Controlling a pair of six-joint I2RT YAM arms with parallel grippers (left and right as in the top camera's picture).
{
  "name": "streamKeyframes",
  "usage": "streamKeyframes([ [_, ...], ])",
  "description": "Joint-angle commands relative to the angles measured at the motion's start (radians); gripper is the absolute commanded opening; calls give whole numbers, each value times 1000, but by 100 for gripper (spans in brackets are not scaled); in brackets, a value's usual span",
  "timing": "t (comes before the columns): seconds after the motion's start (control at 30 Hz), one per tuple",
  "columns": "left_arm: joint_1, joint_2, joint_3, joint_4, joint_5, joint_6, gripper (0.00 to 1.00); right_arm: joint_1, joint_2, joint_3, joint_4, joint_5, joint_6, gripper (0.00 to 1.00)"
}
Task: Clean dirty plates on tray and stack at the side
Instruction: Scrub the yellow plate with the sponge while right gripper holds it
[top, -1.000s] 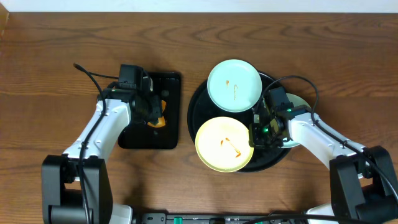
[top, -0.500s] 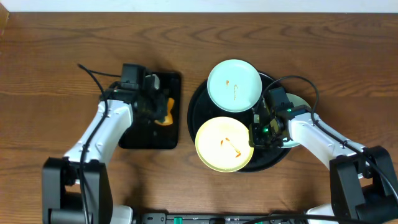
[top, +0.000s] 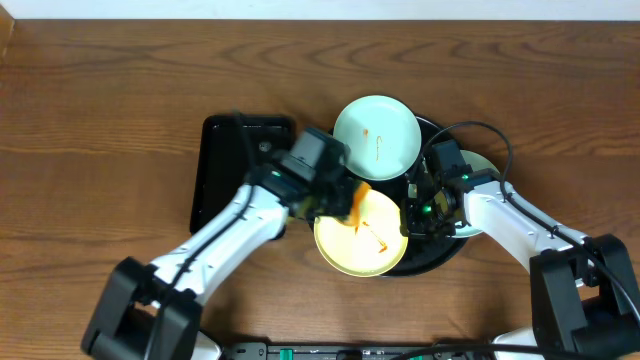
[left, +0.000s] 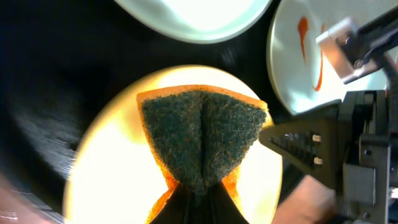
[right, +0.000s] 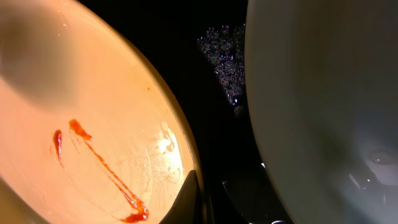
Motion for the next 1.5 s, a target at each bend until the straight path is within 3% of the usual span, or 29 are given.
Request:
streamKeyframes([
  [0.0, -59, 33, 3, 26, -18, -251, 7, 15, 6, 0, 1, 1, 7, 1],
  [0.33, -195, 147, 3, 95, -91, -629, 7, 15, 6, 0, 0, 0, 7, 1],
  [0.63, -275, 201, 3, 185, -106, -706, 7, 15, 6, 0, 0, 0, 7, 1],
  [0.93, -264, 204, 3, 60, -310, -669, 7, 15, 6, 0, -1, -4, 7, 1],
  [1.2, -164, 191, 3, 45, -386, -441, 7, 15, 6, 0, -11, -4, 7, 1],
  [1.47, -84, 76, 3, -19, -339, -282, 8, 15, 6, 0, -16, -3, 7, 1],
])
